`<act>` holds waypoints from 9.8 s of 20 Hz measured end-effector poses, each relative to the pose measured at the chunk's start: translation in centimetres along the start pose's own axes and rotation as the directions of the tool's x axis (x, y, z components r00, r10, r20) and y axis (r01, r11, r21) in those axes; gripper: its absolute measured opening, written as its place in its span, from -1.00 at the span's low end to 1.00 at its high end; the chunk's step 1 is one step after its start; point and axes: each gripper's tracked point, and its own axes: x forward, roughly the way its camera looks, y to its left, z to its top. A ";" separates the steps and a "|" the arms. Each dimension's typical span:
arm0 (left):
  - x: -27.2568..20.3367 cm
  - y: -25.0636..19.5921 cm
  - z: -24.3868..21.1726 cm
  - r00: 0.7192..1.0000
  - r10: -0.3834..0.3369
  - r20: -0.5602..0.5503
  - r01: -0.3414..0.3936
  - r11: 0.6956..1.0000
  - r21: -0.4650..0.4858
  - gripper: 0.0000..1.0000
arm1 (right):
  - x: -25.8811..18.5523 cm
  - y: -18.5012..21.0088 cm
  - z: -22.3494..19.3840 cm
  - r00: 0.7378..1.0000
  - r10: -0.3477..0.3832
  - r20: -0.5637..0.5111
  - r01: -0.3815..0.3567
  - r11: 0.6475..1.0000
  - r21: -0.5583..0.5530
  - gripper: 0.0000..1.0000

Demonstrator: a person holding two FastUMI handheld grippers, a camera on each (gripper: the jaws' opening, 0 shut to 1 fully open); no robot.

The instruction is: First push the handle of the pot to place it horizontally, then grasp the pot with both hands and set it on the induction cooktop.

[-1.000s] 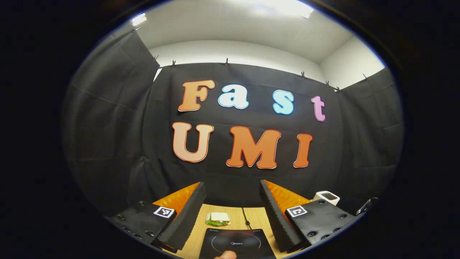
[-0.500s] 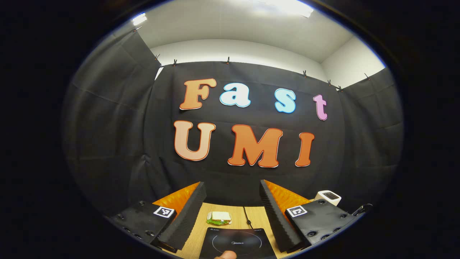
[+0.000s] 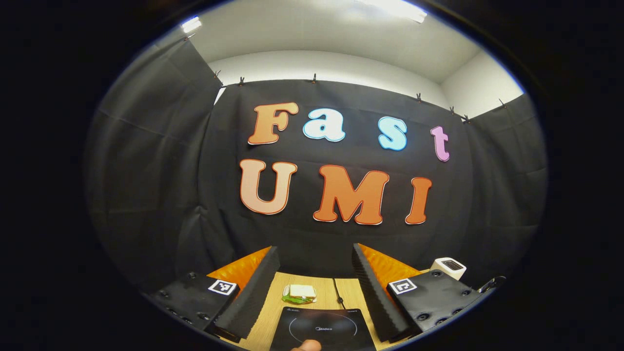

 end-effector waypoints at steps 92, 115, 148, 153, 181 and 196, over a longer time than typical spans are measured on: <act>1.5 -17.6 -35.4 0.918 -0.087 -0.387 0.098 0.995 0.010 0.97 | 3.2 -14.9 16.1 0.895 -0.210 0.393 0.189 0.978 0.092 -0.34; 2.2 -23.0 -45.1 0.764 -0.124 -0.633 0.148 0.989 -0.014 0.96 | 12.0 -12.1 14.1 0.969 -0.021 0.246 -0.015 0.990 0.140 0.12; 4.2 -6.5 -29.3 0.829 -0.040 -0.557 0.065 0.998 0.025 0.11 | 0.6 5.2 21.7 0.913 -0.001 0.407 -0.072 0.984 0.163 0.00; 3.6 0.0 -27.3 0.838 0.015 -0.545 -0.005 1.000 0.020 0.18 | 0.2 11.8 22.9 0.905 0.062 0.421 -0.113 0.989 0.096 0.00; 3.0 10.5 -36.2 0.708 0.080 -0.702 -0.111 0.994 0.002 0.16 | 9.9 21.6 18.4 0.962 0.125 0.243 -0.137 0.990 0.034 0.01; 2.5 10.8 -36.2 0.714 0.073 -0.697 -0.092 0.996 0.010 0.21 | 9.4 21.2 17.7 0.962 0.110 0.250 -0.117 0.993 0.017 0.19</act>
